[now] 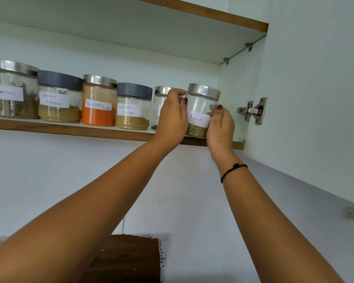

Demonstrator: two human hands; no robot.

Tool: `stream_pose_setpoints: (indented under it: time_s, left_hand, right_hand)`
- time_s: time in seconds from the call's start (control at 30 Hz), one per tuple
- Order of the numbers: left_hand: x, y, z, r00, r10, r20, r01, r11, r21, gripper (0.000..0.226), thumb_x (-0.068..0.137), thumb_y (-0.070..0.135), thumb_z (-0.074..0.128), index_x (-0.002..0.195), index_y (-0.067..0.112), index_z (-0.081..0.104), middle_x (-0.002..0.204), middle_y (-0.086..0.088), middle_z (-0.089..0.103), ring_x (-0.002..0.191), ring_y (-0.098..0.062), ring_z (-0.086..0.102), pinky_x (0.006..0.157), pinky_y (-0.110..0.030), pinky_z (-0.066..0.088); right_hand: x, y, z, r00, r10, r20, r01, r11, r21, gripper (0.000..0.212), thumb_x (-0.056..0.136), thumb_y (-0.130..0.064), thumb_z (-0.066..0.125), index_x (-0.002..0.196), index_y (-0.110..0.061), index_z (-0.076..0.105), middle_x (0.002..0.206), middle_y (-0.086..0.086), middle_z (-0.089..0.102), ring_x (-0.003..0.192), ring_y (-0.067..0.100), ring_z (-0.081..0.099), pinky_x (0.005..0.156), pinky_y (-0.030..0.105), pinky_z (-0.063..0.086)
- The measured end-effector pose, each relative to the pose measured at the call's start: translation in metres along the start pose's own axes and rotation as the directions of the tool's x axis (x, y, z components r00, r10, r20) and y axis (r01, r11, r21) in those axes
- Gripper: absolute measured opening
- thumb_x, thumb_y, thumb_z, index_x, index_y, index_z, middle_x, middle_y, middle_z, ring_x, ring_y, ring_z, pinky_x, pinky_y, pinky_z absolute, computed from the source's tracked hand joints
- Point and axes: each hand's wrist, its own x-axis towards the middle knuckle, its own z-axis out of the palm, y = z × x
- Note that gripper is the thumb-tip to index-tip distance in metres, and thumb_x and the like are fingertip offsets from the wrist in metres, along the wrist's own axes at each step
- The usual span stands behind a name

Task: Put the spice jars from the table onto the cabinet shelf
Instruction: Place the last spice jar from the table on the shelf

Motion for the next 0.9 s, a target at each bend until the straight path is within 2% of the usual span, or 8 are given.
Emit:
stream_pose_setpoints:
  time_s: [0.07, 0.1, 0.2, 0.3, 0.43, 0.6, 0.77, 0.9]
  left_hand:
    - [-0.002, -0.005, 0.002, 0.999, 0.031, -0.01, -0.03, 0.998, 0.05, 0.032, 0.105, 0.009, 0.038, 0.136, 0.005, 0.046, 0.122, -0.002, 0.057, 0.106, -0.01, 0.054, 0.084, -0.006, 0.042]
    - [-0.003, -0.007, 0.003, 0.999, 0.043, -0.022, -0.042, 0.997, 0.068, 0.034, 0.104, 0.008, 0.039, 0.137, 0.006, 0.046, 0.126, -0.003, 0.057, 0.111, -0.011, 0.055, 0.088, -0.006, 0.041]
    - [-0.009, -0.012, 0.006, 0.993, 0.09, -0.071, -0.077, 0.983, 0.167, 0.04, 0.102, 0.005, 0.043, 0.142, 0.009, 0.049, 0.137, -0.009, 0.052, 0.124, -0.016, 0.051, 0.1, -0.015, 0.037]
    - [-0.012, -0.013, 0.008, 0.992, 0.109, -0.058, -0.094, 0.971, 0.219, 0.043, 0.1, 0.004, 0.047, 0.143, 0.01, 0.05, 0.131, -0.012, 0.051, 0.12, -0.018, 0.052, 0.096, -0.015, 0.037]
    - [-0.015, -0.013, 0.005, 0.995, 0.103, -0.008, -0.099, 0.972, 0.213, 0.045, 0.1, 0.007, 0.051, 0.145, 0.014, 0.049, 0.131, -0.009, 0.056, 0.111, -0.015, 0.057, 0.095, -0.024, 0.049]
    - [-0.018, -0.014, 0.006, 0.996, 0.086, 0.026, -0.089, 0.97, 0.227, 0.046, 0.099, 0.01, 0.057, 0.145, 0.013, 0.05, 0.136, -0.01, 0.06, 0.12, -0.021, 0.06, 0.102, -0.039, 0.052]
    - [-0.015, -0.014, 0.002, 0.996, 0.056, 0.074, -0.073, 0.966, 0.249, 0.045, 0.098, 0.008, 0.054, 0.143, 0.01, 0.051, 0.13, -0.014, 0.065, 0.118, -0.025, 0.06, 0.097, -0.025, 0.045]
    - [-0.014, -0.013, 0.002, 0.99, 0.051, 0.129, -0.085, 0.959, 0.272, 0.05, 0.096, 0.01, 0.058, 0.146, 0.01, 0.047, 0.13, -0.015, 0.063, 0.119, -0.027, 0.059, 0.098, -0.036, 0.051]
  right_hand:
    - [0.005, 0.003, -0.001, 0.999, -0.035, 0.01, 0.035, 0.999, -0.034, 0.03, 0.105, -0.017, 0.029, 0.106, -0.011, 0.058, 0.096, 0.005, 0.061, 0.091, 0.017, 0.057, 0.082, 0.029, 0.047]
    - [0.007, 0.003, -0.001, 0.998, -0.053, 0.028, 0.055, 0.997, -0.058, 0.028, 0.105, -0.015, 0.028, 0.105, -0.013, 0.056, 0.094, 0.004, 0.06, 0.087, 0.016, 0.055, 0.078, 0.027, 0.046]
    - [0.014, 0.006, -0.005, 0.993, -0.086, 0.076, 0.094, 0.989, -0.116, 0.029, 0.105, -0.012, 0.029, 0.11, -0.008, 0.057, 0.093, 0.004, 0.059, 0.083, 0.013, 0.053, 0.075, 0.026, 0.045]
    - [0.02, 0.011, -0.009, 0.993, -0.072, 0.098, 0.086, 0.984, -0.158, 0.03, 0.102, -0.009, 0.03, 0.112, -0.006, 0.057, 0.094, 0.005, 0.06, 0.084, 0.016, 0.054, 0.075, 0.03, 0.046]
    - [0.027, 0.014, -0.012, 0.991, 0.0, 0.132, 0.027, 0.98, -0.199, 0.032, 0.104, -0.012, 0.029, 0.116, -0.005, 0.058, 0.098, 0.003, 0.057, 0.09, 0.017, 0.053, 0.082, 0.032, 0.047]
    - [0.035, 0.016, -0.011, 0.981, 0.069, 0.184, -0.012, 0.955, -0.295, 0.037, 0.106, -0.02, 0.027, 0.112, -0.003, 0.059, 0.101, 0.005, 0.056, 0.094, 0.018, 0.053, 0.089, 0.035, 0.047]
    - [0.041, 0.016, -0.009, 0.966, 0.126, 0.225, -0.028, 0.917, -0.398, 0.039, 0.107, -0.026, 0.025, 0.092, -0.006, 0.055, 0.089, 0.008, 0.054, 0.085, 0.02, 0.05, 0.073, 0.028, 0.037]
    - [0.043, 0.018, -0.008, 0.963, 0.151, 0.224, -0.037, 0.897, -0.441, 0.043, 0.107, -0.025, 0.026, 0.07, -0.014, 0.045, 0.072, -0.001, 0.046, 0.082, 0.019, 0.049, 0.063, 0.025, 0.035]
